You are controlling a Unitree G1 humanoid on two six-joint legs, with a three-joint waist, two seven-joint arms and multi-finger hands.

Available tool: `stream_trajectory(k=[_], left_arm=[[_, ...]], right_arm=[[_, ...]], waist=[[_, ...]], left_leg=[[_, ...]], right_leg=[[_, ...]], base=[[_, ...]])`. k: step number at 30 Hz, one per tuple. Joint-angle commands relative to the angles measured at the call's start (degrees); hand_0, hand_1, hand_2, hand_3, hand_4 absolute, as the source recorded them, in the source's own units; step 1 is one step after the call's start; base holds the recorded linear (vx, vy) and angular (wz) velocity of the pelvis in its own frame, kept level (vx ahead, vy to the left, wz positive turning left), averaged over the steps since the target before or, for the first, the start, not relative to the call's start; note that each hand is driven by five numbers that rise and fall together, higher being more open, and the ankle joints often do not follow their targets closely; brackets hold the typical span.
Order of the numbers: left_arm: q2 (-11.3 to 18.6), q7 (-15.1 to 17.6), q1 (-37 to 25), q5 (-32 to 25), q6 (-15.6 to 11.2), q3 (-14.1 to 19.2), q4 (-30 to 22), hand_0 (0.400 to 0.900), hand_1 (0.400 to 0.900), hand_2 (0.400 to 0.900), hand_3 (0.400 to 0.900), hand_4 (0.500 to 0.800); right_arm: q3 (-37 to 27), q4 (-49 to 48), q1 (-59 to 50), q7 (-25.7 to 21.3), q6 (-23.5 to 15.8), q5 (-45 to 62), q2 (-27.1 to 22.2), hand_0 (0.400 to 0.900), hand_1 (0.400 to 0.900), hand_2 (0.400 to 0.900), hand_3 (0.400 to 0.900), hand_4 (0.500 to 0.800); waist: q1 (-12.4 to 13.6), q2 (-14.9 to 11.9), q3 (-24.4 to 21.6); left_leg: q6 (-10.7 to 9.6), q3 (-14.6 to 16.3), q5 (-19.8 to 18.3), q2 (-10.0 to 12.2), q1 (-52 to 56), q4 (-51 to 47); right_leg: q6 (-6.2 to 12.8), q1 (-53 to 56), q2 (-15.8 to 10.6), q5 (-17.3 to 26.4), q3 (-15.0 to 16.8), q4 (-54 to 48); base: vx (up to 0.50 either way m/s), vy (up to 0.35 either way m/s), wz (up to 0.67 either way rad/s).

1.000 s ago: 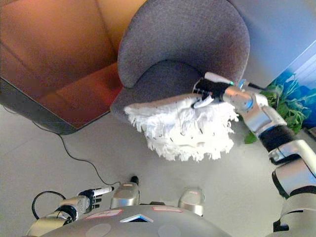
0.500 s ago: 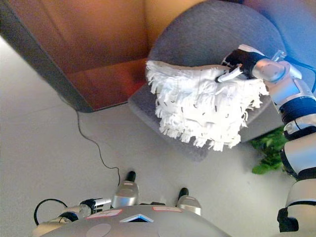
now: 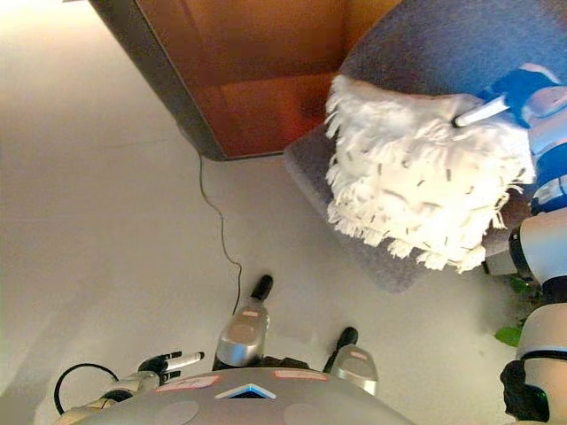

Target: Pick up the pillow and put it on the sofa.

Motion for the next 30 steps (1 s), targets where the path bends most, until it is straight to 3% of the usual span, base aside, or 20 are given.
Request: stream_trajectory(k=[1, 9, 22, 28, 30], left_arm=[[5.55, 1.09, -1.71, -0.54, -0.40, -3.52, 1.08, 0.900, 0.900, 0.900, 0.900, 0.800], [5.89, -0.05, 0.13, 0.90, 0.51, -3.69, 0.60, 0.900, 0.900, 0.900, 0.900, 0.800], [6.38, -1.55, -1.27, -0.11, 2.24, -4.50, 0.92, 0.900, 0.900, 0.900, 0.900, 0.800], [5.41, -0.64, -2.06, 1.11, 1.06, -3.97, 2.18, 0.900, 0.900, 0.900, 0.900, 0.800], [5.01, -0.93, -3.32, 1.31, 1.64, -3.51, 2.30, 0.900, 0.900, 0.900, 0.900, 0.800]], right_arm=[[3.39, -0.71, -12.37, -4.61, 0.25, -2.90, -5.42, 0.900, 0.900, 0.900, 0.900, 0.800], [2.68, 0.65, -10.23, -2.12, 0.60, -6.70, -9.07, 0.900, 0.900, 0.900, 0.900, 0.800], [1.20, -0.67, -6.12, -4.13, -2.80, -6.71, -12.86, 0.900, 0.900, 0.900, 0.900, 0.800], [-5.54, -7.68, 3.69, -5.31, -7.73, 3.32, -10.90, 0.900, 0.900, 0.900, 0.900, 0.800], [-11.40, -10.85, 11.52, -6.54, -9.89, 6.98, -8.21, 0.900, 0.900, 0.900, 0.900, 0.800]], waist=[[0.01, -2.85, -0.56], [-1.74, -2.68, -3.44], [-5.38, -4.64, -6.25], [-7.18, -6.46, -7.39], [-8.09, -6.85, -7.80]], left_leg=[[0.56, 2.08, -0.16, 3.06, 5.02, 2.09], [0.46, 3.76, 0.44, 3.32, 6.96, 2.74], [1.28, 8.37, -3.08, 1.95, 9.66, 2.88], [1.85, 10.90, -4.88, 0.96, 11.20, 2.12], [2.34, 12.13, -6.14, 0.49, 12.13, 1.63]], right_leg=[[-3.29, -4.70, -0.39, -0.76, 0.80, 4.19], [-3.60, -2.77, -0.04, -1.55, 2.18, 3.65], [-2.06, 1.13, -0.40, 0.96, 6.16, -2.22], [-1.00, 2.73, -0.54, 3.14, 7.78, -5.79], [-0.60, 3.17, -0.60, 3.61, 8.25, -6.41]], base=[[0.02, -0.020, 0.05], [0.10, 0.015, -0.12], [0.00, 0.056, -0.21], [-0.08, 0.068, -0.30], [-0.09, 0.089, -0.41]])
